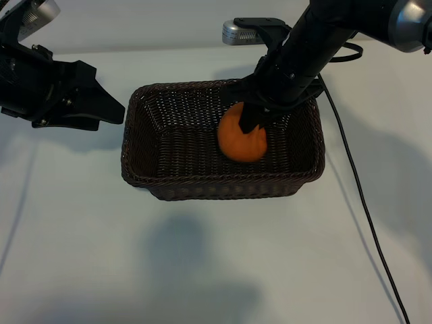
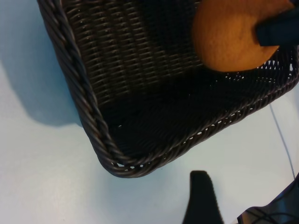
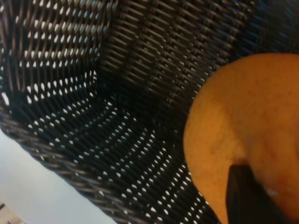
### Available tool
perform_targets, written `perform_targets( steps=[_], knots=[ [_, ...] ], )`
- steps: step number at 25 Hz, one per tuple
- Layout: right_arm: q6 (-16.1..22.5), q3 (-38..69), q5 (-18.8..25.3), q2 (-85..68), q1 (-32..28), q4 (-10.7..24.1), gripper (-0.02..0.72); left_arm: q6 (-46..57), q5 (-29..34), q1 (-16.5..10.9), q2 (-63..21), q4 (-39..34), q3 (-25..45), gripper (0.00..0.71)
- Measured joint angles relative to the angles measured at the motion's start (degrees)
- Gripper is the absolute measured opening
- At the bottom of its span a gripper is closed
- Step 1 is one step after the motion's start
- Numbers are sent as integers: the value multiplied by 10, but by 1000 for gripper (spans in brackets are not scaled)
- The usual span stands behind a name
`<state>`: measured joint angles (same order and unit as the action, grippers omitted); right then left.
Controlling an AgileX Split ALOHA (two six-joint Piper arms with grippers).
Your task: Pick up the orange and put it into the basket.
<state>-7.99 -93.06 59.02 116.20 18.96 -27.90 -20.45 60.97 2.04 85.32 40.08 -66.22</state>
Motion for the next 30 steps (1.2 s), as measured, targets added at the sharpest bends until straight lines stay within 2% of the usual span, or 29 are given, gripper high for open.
perform_targets(
  steps=[3, 5, 12, 14, 21, 30],
  knots=[
    [-4, 0, -9, 0, 0, -3, 92, 0, -1, 0, 0, 0, 0, 525],
    [-12, 0, -14, 0, 0, -3, 127, 0, -1, 0, 0, 0, 0, 525],
    [-21, 0, -23, 1, 0, -8, 428, -2, -5, 0, 0, 0, 0, 525],
    [-21, -1, -23, 1, 0, -9, 476, -2, -7, 0, 0, 0, 0, 525],
    [-22, -1, -11, 1, 0, -13, 487, -4, -12, 0, 0, 0, 0, 525],
    [-25, -1, 60, -11, 0, 0, 455, -4, -13, 0, 0, 0, 0, 525]
  ],
)
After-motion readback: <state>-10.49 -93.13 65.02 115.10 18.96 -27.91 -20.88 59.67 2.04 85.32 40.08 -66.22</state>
